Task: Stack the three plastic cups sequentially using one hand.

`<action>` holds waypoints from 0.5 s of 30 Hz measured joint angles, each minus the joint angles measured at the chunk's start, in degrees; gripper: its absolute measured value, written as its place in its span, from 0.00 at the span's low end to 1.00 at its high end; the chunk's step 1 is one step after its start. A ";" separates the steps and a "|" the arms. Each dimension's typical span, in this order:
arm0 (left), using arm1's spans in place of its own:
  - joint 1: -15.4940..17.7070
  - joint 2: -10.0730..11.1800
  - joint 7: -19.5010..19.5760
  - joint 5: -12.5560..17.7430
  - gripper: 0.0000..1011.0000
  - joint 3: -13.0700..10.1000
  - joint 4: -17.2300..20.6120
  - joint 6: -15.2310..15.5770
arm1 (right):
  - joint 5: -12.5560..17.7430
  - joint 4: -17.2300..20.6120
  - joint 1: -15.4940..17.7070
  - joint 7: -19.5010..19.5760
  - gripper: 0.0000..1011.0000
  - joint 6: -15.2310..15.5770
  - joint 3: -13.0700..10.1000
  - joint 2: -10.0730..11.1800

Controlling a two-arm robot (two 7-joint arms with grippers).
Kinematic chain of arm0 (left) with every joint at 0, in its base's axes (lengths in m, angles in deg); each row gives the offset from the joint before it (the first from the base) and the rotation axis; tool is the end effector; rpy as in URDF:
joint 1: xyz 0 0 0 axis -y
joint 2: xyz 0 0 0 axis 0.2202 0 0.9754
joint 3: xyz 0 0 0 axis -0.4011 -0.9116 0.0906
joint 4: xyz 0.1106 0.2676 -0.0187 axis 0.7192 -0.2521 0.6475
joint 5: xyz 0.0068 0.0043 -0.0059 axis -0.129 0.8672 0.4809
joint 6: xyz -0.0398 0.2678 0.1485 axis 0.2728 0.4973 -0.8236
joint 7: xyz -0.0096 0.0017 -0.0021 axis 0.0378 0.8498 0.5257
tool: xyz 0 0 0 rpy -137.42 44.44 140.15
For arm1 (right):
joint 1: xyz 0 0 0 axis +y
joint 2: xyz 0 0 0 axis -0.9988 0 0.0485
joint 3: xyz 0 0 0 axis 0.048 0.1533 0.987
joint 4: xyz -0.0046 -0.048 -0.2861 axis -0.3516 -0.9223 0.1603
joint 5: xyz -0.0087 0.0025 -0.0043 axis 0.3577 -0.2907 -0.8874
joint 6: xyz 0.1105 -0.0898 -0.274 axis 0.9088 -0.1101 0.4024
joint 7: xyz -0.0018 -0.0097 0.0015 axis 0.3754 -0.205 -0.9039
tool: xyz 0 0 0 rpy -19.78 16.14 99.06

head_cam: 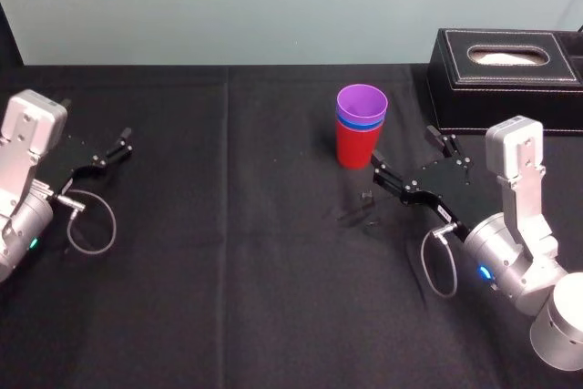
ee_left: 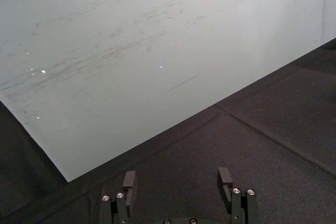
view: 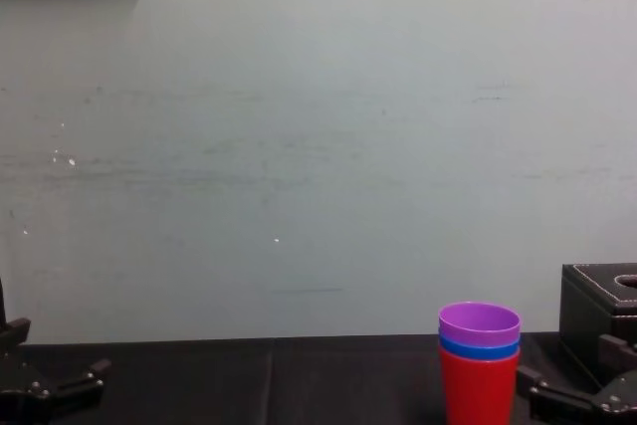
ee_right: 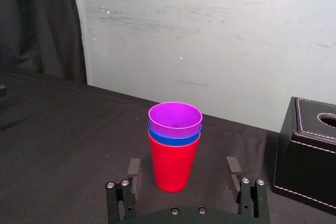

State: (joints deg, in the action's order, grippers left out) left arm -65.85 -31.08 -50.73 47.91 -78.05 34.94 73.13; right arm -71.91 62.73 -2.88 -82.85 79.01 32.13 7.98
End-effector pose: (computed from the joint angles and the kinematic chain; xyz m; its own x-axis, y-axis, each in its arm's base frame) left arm 0.3580 0.0826 -0.3023 0.2923 0.8803 0.3736 -0.9552 0.2874 0.0703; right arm 0.3226 -0.0291 -0.3137 0.4097 -0.9034 0.1269 0.9113 0.4114 -0.0134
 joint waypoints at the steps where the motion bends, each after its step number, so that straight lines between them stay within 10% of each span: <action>1: 0.00 0.00 0.00 0.00 0.99 0.00 0.00 0.00 | 0.00 -0.01 0.00 0.00 0.99 0.01 0.01 0.00; 15: 0.00 0.00 0.00 0.00 0.99 0.00 0.00 0.00 | 0.05 -0.09 -0.05 0.02 0.99 0.12 0.09 0.00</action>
State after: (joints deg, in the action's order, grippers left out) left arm -65.84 -31.08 -50.73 47.91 -78.05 34.94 73.14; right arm -71.86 62.64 -2.93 -82.83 79.13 32.22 7.98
